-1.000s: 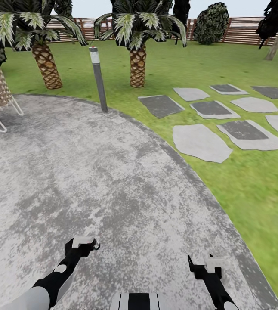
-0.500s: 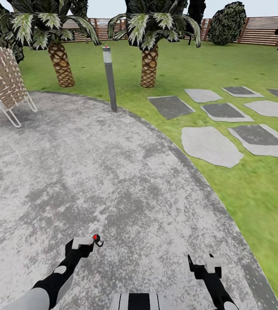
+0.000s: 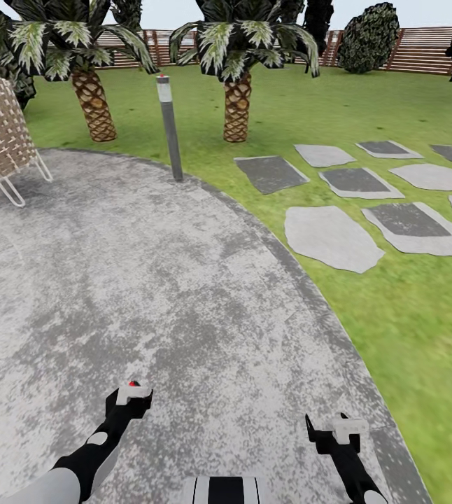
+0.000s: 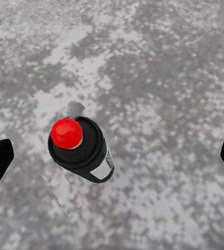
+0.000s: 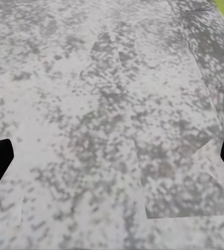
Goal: Pick up the pesticide atomizer in the garden and spray insectifuge to fully cover both potted plants in the garden.
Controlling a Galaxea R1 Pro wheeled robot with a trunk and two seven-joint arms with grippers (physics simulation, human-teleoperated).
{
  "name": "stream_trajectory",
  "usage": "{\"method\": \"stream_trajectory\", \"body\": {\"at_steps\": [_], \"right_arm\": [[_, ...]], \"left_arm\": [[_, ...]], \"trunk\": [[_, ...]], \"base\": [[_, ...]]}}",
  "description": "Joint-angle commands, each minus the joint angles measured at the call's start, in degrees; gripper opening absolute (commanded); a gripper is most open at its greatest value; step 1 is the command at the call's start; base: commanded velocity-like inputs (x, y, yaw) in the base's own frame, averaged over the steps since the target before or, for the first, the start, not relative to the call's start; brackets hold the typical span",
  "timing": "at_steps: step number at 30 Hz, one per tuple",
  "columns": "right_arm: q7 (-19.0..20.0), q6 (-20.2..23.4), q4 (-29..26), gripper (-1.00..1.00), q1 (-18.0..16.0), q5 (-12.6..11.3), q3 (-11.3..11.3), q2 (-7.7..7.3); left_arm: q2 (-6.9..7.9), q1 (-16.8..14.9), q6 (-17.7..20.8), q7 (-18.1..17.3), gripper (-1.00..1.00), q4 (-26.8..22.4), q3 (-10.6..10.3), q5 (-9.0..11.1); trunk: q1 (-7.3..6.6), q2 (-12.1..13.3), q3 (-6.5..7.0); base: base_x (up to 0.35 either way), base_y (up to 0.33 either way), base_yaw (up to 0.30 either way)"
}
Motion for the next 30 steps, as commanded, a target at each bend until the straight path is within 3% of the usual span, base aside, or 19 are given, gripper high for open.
{"method": "stream_trajectory", "body": {"at_steps": [1,10,14,30], "right_arm": [[0.0,-0.2,0.0,1.0,0.0,0.0,0.0,0.0],[0.0,-0.2,0.0,1.0,0.0,0.0,0.0,0.0],[0.0,-0.2,0.1,1.0,0.0,0.0,0.0,0.0],[0.0,-0.2,0.1,1.0,0.0,0.1,0.0,-0.01]], "left_arm": [[0.0,0.0,-0.2,-0.1,1.0,0.0,0.2,-0.4],[0.19,0.0,-2.3,0.0,1.0,0.2,0.3,0.1],[0.33,0.1,-3.4,0.0,1.0,0.2,0.3,1.8],[0.1,0.1,-3.6,0.0,1.0,0.2,0.3,2.4]], "trunk": [[-0.01,0.0,-0.04],[-0.01,0.0,-0.04],[-0.01,0.0,-0.1],[0.02,0.0,-1.42]], "base": [[0.0,-0.083,0.0],[0.0,-0.019,0.0],[0.0,0.0,0.032],[0.0,0.0,0.158]]}}
